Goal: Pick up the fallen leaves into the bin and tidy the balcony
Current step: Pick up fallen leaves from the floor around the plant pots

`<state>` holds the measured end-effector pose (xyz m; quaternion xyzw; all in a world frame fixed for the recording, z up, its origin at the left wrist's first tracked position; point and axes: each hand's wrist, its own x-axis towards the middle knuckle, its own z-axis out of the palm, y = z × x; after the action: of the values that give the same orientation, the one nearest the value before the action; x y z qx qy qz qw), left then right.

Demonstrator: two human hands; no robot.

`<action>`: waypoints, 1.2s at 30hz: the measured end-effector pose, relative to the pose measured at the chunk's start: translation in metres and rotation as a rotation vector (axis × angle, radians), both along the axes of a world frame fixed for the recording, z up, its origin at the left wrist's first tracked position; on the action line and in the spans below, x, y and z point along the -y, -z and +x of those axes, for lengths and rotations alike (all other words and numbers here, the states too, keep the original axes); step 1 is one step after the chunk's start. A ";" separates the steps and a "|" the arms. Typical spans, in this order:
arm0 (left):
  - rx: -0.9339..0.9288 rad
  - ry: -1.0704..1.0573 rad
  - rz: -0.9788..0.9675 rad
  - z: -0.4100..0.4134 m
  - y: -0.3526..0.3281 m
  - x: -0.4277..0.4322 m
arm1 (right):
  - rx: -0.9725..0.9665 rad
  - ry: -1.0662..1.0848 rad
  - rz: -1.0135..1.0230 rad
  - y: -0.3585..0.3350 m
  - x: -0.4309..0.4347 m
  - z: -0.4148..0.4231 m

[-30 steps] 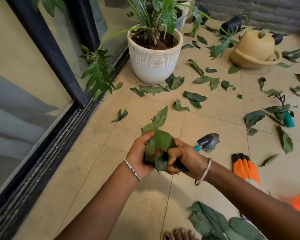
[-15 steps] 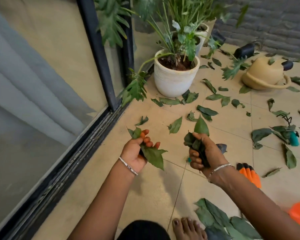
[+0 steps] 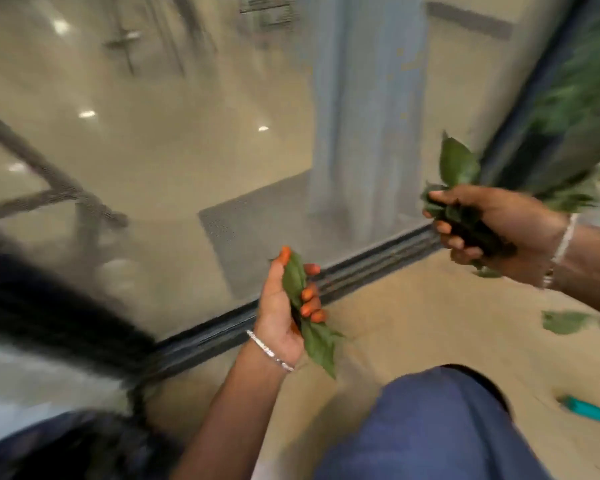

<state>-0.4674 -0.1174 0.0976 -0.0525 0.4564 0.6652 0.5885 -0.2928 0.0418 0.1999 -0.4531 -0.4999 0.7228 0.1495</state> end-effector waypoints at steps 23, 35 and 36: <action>-0.269 -1.279 -0.404 -0.089 -0.004 0.317 | 0.109 -1.011 -0.326 0.148 0.361 -0.261; -0.540 -1.204 -0.343 -0.099 0.001 0.217 | -0.017 -0.402 -0.161 0.116 0.207 -0.197; -0.540 -1.146 -0.306 -0.095 0.000 0.196 | -0.015 -0.338 -0.133 0.112 0.190 -0.185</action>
<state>-0.5620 -0.3134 0.0972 -0.2017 0.5778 0.7908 -0.0089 -0.4783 -0.1479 0.0884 -0.3660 -0.5189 0.7725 -0.0005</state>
